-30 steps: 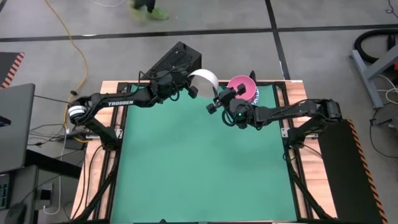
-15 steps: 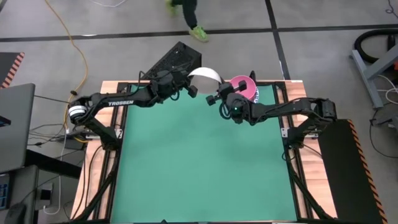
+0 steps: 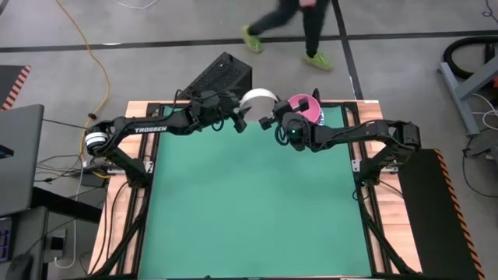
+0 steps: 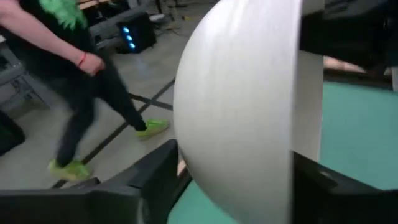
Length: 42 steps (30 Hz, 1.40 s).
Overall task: Nest bowls inside each other by size order
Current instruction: Stack the white bowl on top of the pink bowl
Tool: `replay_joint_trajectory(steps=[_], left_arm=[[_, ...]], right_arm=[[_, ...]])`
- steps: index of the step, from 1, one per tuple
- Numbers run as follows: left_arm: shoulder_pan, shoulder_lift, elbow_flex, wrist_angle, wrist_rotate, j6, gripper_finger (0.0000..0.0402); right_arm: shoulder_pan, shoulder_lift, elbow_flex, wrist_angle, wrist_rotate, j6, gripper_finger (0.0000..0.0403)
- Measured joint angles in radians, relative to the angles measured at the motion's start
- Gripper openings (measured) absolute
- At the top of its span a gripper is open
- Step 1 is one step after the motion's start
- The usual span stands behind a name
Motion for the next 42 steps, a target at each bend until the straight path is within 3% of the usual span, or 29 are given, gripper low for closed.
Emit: replay_joint_trajectory(steps=[4, 8, 19, 26, 33, 42], left_arm=[[-0.001, 0.0, 0.0, -0.059, -0.006, 0.046, 0.026], [0.0, -0.003, 0.001, -0.081, -0.021, 0.085, 0.0276], [0.0, -0.093, 0.003, -0.204, -0.026, 0.108, 0.0279], [-0.003, -0.168, 0.002, -0.313, -0.03, 0.134, 0.0279], [-0.011, -0.239, 0.002, -0.414, -0.019, 0.144, 0.0279], [-0.015, -0.295, 0.002, -0.479, 0.049, 0.097, 0.0279]], right_arm=[[-0.007, 0.002, 0.0, -0.046, -0.014, 0.019, 0.0005], [-0.018, 0.002, 0.0, -0.096, -0.04, 0.065, 0.0005], [-0.145, -0.1, 0.0, -0.378, -0.376, 0.294, 0.0005], [-0.22, -0.243, 0.0, -0.54, -0.492, 0.318, 0.0005], [-0.296, -0.42, 0.0, -0.712, -0.505, 0.338, 0.0005], [-0.438, -0.558, 0.0, -0.947, -0.686, 0.448, 0.0005]])
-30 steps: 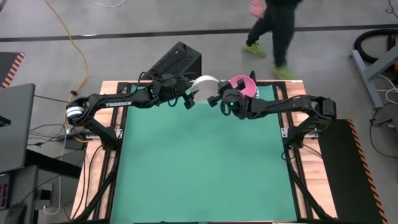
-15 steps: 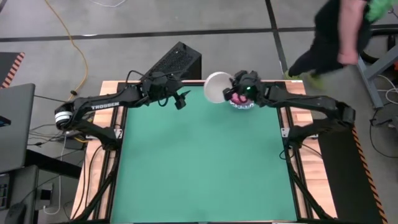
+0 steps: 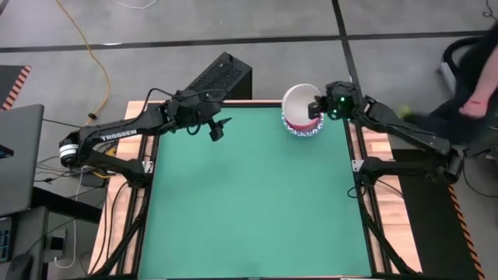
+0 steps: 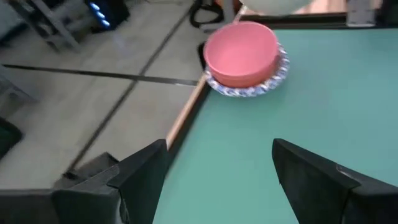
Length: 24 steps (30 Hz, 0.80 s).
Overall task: Nest bowls inside each other by size order
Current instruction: Stack the white bowl on top of the pink bowl
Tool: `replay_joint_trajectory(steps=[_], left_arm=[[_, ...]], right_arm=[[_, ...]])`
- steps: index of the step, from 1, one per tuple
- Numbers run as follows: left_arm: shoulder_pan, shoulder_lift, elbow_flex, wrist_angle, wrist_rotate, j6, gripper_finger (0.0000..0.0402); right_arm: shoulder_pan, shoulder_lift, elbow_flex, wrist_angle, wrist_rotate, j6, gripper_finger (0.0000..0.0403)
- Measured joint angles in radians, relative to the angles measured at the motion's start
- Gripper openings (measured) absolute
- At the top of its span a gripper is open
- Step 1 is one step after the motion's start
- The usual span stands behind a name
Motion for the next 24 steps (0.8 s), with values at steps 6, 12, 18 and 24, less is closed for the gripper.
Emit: replay_joint_trajectory(steps=[6, 12, 18, 24], left_arm=[[-0.012, -0.002, 0.0, -0.069, 0.049, -0.013, 0.0279], [-0.027, -0.002, 0.0, -0.133, 0.046, -0.035, 0.0279], [-0.028, -0.001, 0.0, -0.176, 0.045, -0.057, 0.0279], [-0.028, -0.001, 0.0, -0.184, 0.045, -0.057, 0.0279]], right_arm=[[-0.123, -0.001, 0.0, -0.078, -0.193, 0.032, 0.0005], [-0.266, 0.068, 0.0, -0.074, -0.412, 0.047, 0.0005], [-0.367, 0.179, 0.076, -0.161, -0.463, 0.018, 0.0005], [-0.415, 0.325, 0.217, -0.271, -0.463, -0.036, 0.0005]])
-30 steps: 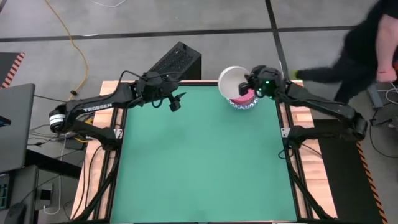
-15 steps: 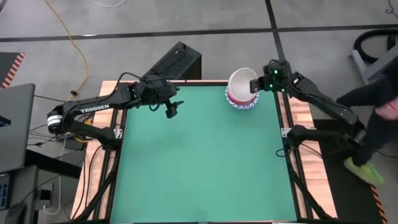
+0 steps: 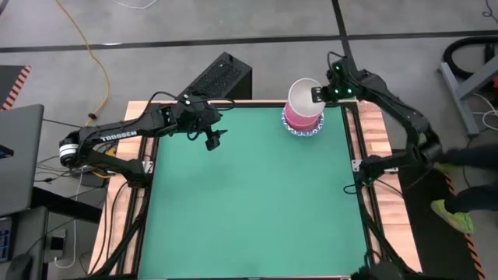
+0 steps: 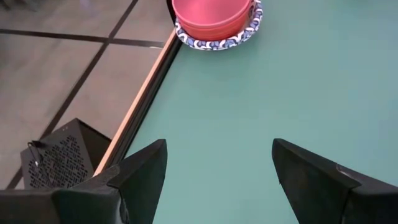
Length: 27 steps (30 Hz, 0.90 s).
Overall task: Nest bowls inside each other by size order
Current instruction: Stack the white bowl on top of the pink bowl
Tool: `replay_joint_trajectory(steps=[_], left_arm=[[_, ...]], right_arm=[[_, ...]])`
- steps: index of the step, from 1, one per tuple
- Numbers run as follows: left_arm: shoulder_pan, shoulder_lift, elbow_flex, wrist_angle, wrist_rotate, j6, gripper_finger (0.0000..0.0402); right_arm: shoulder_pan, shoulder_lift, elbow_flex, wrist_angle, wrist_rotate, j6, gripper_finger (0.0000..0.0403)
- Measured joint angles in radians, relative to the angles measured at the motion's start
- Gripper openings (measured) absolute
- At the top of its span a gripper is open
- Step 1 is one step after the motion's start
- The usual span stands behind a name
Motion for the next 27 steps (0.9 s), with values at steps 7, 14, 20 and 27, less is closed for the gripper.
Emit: replay_joint_trajectory(steps=[7, 14, 20, 27], left_arm=[[0.0, 0.0, 0.0, -0.008, 0.002, 0.0, 0.0279], [0.0, 0.0, 0.0, -0.053, 0.002, 0.0, 0.0279], [0.0, 0.0, -0.019, -0.055, 0.001, -0.002, 0.0279], [0.001, 0.002, -0.098, 0.001, 0.0, -0.004, 0.0279]], right_arm=[[-0.007, 0.184, 0.136, -0.081, -0.02, -0.05, 0.0005], [-0.035, 0.296, 0.158, -0.099, -0.006, -0.065, 0.0005], [-0.056, 0.313, 0.158, -0.12, 0.009, -0.065, 0.0005], [-0.058, 0.313, 0.158, -0.154, 0.016, -0.066, 0.0005]])
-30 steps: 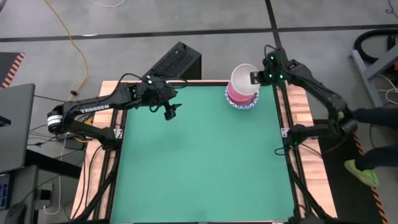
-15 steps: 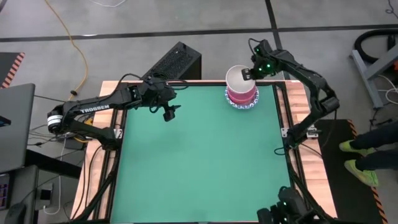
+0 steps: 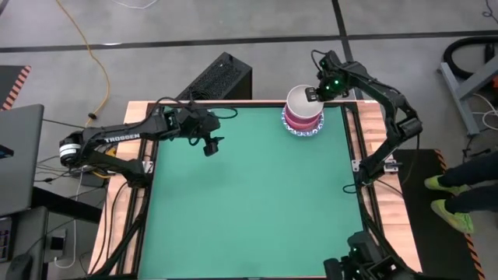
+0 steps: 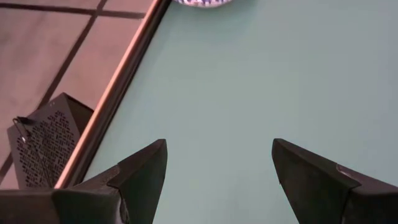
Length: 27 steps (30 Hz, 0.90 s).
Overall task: Nest bowls inside each other by size order
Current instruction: Stack the white bowl on top of the pink bowl
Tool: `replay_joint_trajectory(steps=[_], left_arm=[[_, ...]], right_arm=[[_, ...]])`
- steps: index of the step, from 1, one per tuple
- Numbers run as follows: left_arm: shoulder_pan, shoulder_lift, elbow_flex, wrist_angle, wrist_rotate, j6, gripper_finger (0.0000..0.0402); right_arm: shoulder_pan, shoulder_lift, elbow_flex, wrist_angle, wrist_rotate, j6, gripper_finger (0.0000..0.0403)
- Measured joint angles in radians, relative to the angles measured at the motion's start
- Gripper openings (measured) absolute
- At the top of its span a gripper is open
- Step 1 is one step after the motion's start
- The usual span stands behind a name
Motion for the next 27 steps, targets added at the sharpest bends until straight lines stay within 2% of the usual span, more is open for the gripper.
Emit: replay_joint_trajectory(steps=[12, 21, 27], left_arm=[[0.0, -0.002, -0.005, 0.032, 0.0, -0.015, 0.0279], [0.0, -0.002, -0.005, 0.033, 0.0, -0.031, 0.0279], [0.0, -0.002, -0.005, 0.039, 0.0, -0.038, 0.0279]], right_arm=[[0.0, 0.002, -0.12, 0.078, 0.0, 0.017, 0.0005], [-0.001, 0.001, -0.131, 0.095, -0.004, 0.025, 0.0023], [0.0, 0.002, -0.132, 0.099, -0.084, 0.035, 0.0016]])
